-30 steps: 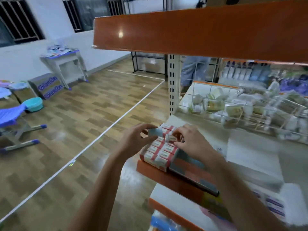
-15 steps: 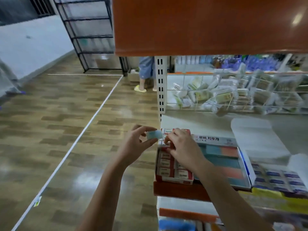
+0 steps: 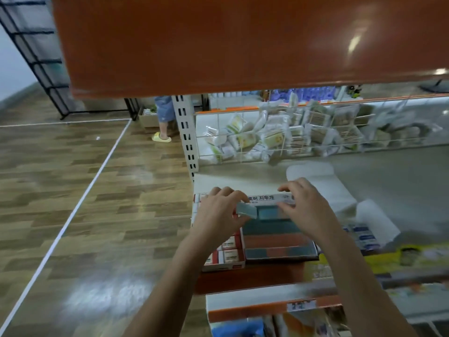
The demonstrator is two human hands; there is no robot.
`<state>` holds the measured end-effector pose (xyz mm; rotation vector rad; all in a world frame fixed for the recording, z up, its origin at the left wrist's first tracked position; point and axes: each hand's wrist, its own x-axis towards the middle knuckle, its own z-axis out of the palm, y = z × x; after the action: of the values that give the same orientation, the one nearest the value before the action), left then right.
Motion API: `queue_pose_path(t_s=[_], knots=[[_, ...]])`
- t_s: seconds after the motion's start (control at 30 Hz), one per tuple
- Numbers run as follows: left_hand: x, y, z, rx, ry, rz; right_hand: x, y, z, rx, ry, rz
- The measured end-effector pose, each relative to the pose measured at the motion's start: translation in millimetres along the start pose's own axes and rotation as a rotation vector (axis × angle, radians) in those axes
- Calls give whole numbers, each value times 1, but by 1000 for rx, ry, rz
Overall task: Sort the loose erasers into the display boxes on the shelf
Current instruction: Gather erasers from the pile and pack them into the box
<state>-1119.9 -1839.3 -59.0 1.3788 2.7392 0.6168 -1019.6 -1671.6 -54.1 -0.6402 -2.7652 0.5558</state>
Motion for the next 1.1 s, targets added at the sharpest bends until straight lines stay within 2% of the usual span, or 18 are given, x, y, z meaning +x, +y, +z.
queue_pose_path(t_s=[0.1, 0.27, 0.4, 0.53, 1.1], knots=[[9, 10, 9, 139, -30, -7, -6, 18, -6, -28, -8, 97], [13, 18, 20, 228, -55, -51, -13, 35, -7, -41, 0, 139], [16, 24, 24, 276, -44, -89, -17, 41, -10, -54, -189, 207], [17, 27, 27, 317, -59, -109, -19, 42, -8, -117, -299, 178], [11, 38, 33, 392, -46, -130, -17, 45, -5, -203, -306, 94]])
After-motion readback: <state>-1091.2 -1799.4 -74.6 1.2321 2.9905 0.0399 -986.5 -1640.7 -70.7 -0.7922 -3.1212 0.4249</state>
